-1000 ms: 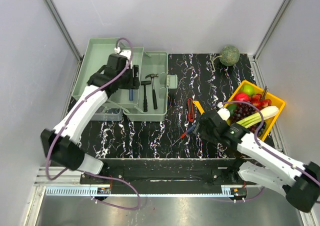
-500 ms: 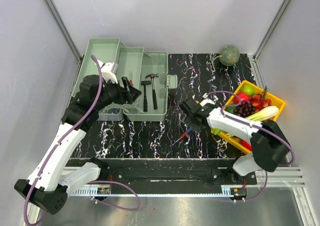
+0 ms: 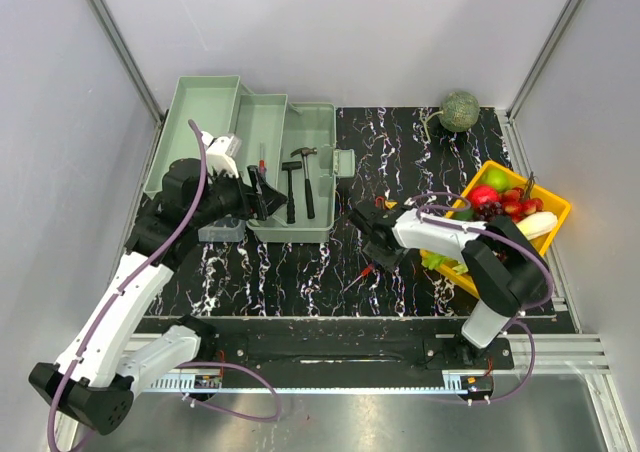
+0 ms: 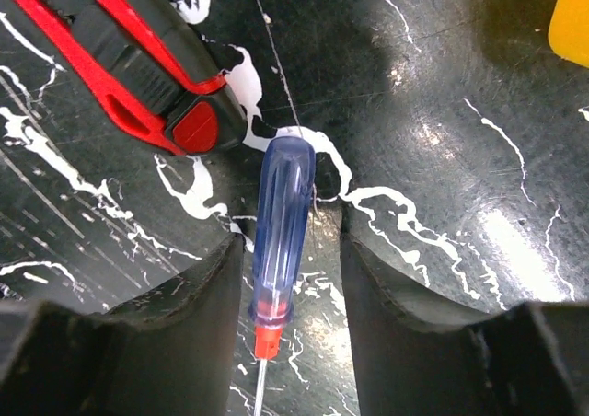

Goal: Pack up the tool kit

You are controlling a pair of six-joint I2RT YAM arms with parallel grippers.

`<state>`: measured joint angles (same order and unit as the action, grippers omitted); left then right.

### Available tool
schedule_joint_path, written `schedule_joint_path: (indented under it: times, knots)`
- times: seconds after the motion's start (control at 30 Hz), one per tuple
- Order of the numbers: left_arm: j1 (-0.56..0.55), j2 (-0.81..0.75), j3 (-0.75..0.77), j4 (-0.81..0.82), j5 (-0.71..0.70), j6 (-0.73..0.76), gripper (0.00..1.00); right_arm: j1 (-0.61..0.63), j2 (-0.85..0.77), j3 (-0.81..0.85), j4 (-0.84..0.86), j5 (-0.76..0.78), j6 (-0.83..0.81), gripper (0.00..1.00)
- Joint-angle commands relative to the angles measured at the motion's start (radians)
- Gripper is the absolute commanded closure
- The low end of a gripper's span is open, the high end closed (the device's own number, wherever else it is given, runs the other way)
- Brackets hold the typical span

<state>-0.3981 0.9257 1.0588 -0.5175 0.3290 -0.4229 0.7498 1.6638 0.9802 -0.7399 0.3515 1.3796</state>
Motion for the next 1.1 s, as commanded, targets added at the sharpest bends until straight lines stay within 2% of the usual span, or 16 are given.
schedule_joint_path:
  times: [0.0, 0.17, 0.23, 0.33, 0.5, 0.63, 0.8, 0.93, 1.07]
  knots:
    - [-0.001, -0.016, 0.001, 0.063, 0.038, 0.01, 0.25, -0.003, 0.04, 0.051, -0.039, 0.063, 0.058, 0.5]
    - [-0.001, -0.007, 0.006, 0.059, 0.082, 0.006, 0.24, -0.006, 0.059, 0.058, -0.047, 0.086, 0.081, 0.62]
    - [-0.001, -0.005, 0.007, 0.059, 0.09, 0.001, 0.24, -0.006, 0.06, 0.063, -0.053, 0.092, 0.079, 0.73]
    - [-0.001, -0.004, 0.004, 0.06, 0.102, -0.005, 0.23, -0.006, 0.051, 0.069, -0.064, 0.096, 0.073, 1.0]
    - [-0.031, 0.002, -0.025, 0.088, 0.153, -0.001, 0.23, -0.004, -0.034, 0.072, -0.073, 0.099, 0.023, 1.0]
    - [-0.123, 0.03, -0.043, 0.114, 0.159, 0.013, 0.23, -0.004, -0.175, 0.066, -0.043, 0.109, -0.088, 1.0]
    - [-0.237, 0.093, -0.052, 0.186, 0.176, -0.007, 0.23, -0.006, -0.413, 0.02, 0.092, 0.044, -0.321, 1.0]
    - [-0.306, 0.156, -0.063, 0.283, 0.206, -0.054, 0.23, -0.006, -0.617, -0.032, 0.239, -0.041, -0.411, 1.0]
    - [-0.386, 0.223, -0.031, 0.336, 0.205, -0.085, 0.23, -0.004, -0.693, -0.037, 0.306, -0.111, -0.442, 1.0]
